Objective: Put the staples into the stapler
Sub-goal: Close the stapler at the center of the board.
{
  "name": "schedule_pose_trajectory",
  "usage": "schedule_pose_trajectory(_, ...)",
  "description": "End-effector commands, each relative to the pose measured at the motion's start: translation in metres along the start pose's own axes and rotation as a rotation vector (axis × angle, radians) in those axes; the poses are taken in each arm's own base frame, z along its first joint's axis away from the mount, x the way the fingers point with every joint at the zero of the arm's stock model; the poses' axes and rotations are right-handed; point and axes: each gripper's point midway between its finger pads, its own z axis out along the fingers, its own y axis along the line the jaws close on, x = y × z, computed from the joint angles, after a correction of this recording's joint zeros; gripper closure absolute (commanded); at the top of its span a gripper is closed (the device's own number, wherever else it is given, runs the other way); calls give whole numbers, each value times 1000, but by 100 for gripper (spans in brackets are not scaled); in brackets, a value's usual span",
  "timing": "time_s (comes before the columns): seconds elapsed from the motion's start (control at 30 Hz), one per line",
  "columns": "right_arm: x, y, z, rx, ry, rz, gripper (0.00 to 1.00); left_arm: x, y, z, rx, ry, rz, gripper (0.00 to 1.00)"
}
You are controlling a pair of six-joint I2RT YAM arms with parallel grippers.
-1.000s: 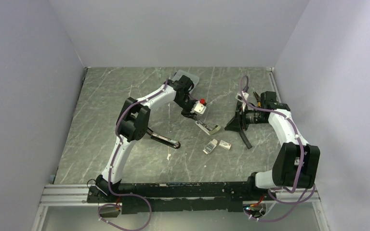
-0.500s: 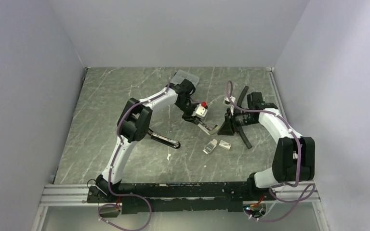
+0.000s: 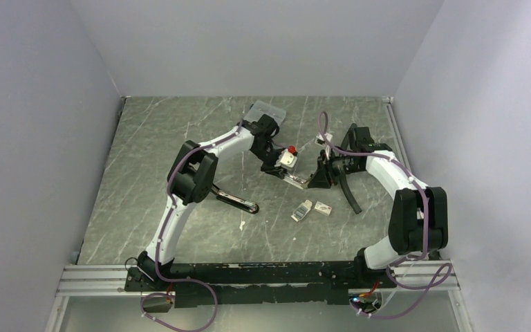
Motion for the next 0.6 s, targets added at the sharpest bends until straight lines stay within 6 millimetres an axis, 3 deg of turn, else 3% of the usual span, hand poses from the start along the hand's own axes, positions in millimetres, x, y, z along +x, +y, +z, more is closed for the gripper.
schedule_pose_trajectory(0.0,-23,-5,-5,20,-38,-83,70,-14,2,-10,-33,1,3,77)
schedule_pose_trajectory(0.23,-34,-13,-38,173,-100,-35,63,-16,6,-11,-104,40,-139,88)
schedule_pose_trajectory(0.33,-38,-16,-45,250,-125,-21,59,-17,4,-8,-131,57,-194,92)
schedule_pose_trajectory(0.57,-35,-43,-48,393,-140,51,54,-11,3,-4,-211,65,-385,95)
